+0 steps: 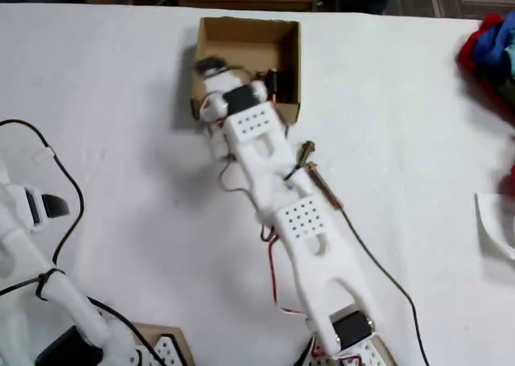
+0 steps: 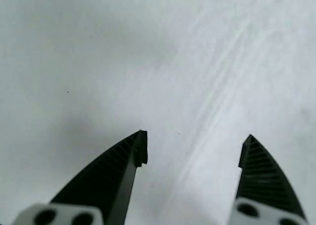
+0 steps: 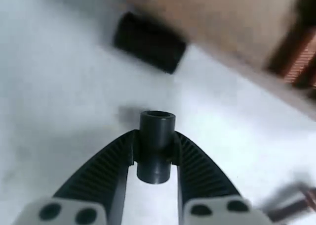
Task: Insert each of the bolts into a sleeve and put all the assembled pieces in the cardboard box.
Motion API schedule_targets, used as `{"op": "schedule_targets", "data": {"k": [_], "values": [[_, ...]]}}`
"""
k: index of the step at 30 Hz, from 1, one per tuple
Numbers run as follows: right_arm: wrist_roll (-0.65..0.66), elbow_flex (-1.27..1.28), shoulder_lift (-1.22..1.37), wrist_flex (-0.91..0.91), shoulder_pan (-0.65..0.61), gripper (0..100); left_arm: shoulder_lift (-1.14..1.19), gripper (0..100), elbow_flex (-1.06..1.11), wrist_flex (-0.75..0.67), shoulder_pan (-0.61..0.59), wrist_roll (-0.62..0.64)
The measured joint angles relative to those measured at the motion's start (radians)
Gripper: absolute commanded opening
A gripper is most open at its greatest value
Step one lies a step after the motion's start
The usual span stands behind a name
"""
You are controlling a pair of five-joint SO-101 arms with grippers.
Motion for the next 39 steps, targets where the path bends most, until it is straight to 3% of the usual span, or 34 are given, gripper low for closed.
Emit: {"op": "schedule_targets", "data": {"k": [4, 12, 20, 28, 36, 39], "values": [[0.0, 0.206, -0.187, 0.0, -0.003, 2.0, 0.0, 31, 0.0, 0.0, 0.0, 0.0], [0.0, 0.927, -0.796, -0.009, 0.023, 2.0, 0.0, 31, 0.0, 0.0, 0.0, 0.0], [0.054, 1.596, -1.32, -0.311, 0.094, 2.0, 0.0, 31, 0.0, 0.046, 0.08, 0.0], [0.107, 1.927, -1.315, -0.543, 0.1, 2.0, 0.0, 31, 0.0, 0.144, 0.233, 0.0], [0.112, 1.932, -1.056, -0.71, 0.101, 2.4, 0.0, 31, 0.0, 0.146, 0.302, 0.0], [0.114, 1.878, -0.976, -0.698, 0.103, 3.3, 0.0, 31, 0.0, 0.146, 0.31, 0.0]]}}
